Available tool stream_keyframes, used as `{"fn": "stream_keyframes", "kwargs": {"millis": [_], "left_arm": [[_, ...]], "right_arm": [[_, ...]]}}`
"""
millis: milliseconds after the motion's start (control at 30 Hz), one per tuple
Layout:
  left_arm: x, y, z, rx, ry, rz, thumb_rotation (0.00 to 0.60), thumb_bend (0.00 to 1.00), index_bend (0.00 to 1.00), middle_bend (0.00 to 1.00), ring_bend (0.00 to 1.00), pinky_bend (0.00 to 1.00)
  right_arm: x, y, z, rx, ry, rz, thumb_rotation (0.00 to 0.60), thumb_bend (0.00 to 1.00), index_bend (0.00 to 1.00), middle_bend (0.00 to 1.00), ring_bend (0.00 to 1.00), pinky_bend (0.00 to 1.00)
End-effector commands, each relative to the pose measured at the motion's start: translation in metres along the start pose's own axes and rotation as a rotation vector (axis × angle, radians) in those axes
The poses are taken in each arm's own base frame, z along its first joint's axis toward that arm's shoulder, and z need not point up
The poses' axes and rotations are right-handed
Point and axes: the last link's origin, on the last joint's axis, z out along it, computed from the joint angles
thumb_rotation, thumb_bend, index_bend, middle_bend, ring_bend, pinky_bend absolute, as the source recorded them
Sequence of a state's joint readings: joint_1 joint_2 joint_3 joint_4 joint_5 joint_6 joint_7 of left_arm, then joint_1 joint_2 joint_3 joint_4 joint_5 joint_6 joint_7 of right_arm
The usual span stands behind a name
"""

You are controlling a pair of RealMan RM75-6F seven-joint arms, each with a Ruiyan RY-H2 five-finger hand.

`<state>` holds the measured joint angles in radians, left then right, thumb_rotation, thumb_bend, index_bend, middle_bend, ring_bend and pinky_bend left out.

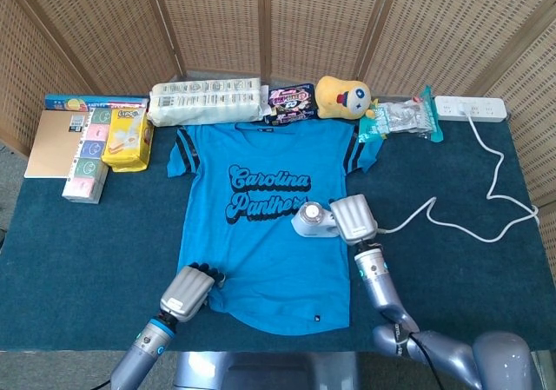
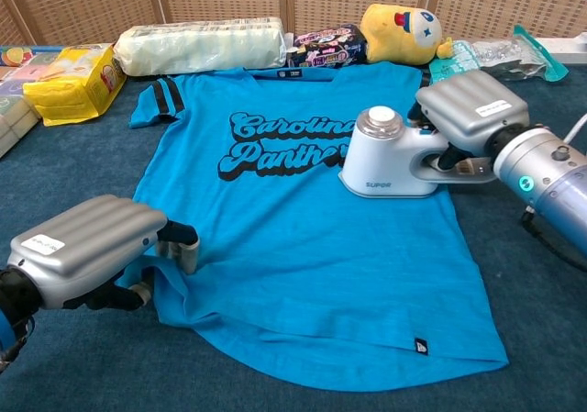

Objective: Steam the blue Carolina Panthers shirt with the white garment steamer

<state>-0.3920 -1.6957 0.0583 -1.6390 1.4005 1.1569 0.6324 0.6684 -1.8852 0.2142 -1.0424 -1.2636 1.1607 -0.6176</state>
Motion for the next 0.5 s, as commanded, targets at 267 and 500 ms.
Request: {"fn": "stream_keyframes", "kwargs": {"millis": [267,500], "left_arm": [[0.0,-0.002,-0.002,0.0,0.001,-0.004,0.6,0.6,0.47,0.49,0.42,0.46],[-0.001,-0.004,-0.004,0.001,0.001,-0.006,0.6,0.6,0.47,0.49,0.42,0.46]], "right_arm": [[0.001,-0.023,0.003,0.02,0.007,0.028,0.6,0.28,0.74,0.72,0.74,0.68],[0.005,-0.041,-0.001,0.06,0.015,0.05,0.6,0.28,0.74,0.72,0.74,0.68]]}}
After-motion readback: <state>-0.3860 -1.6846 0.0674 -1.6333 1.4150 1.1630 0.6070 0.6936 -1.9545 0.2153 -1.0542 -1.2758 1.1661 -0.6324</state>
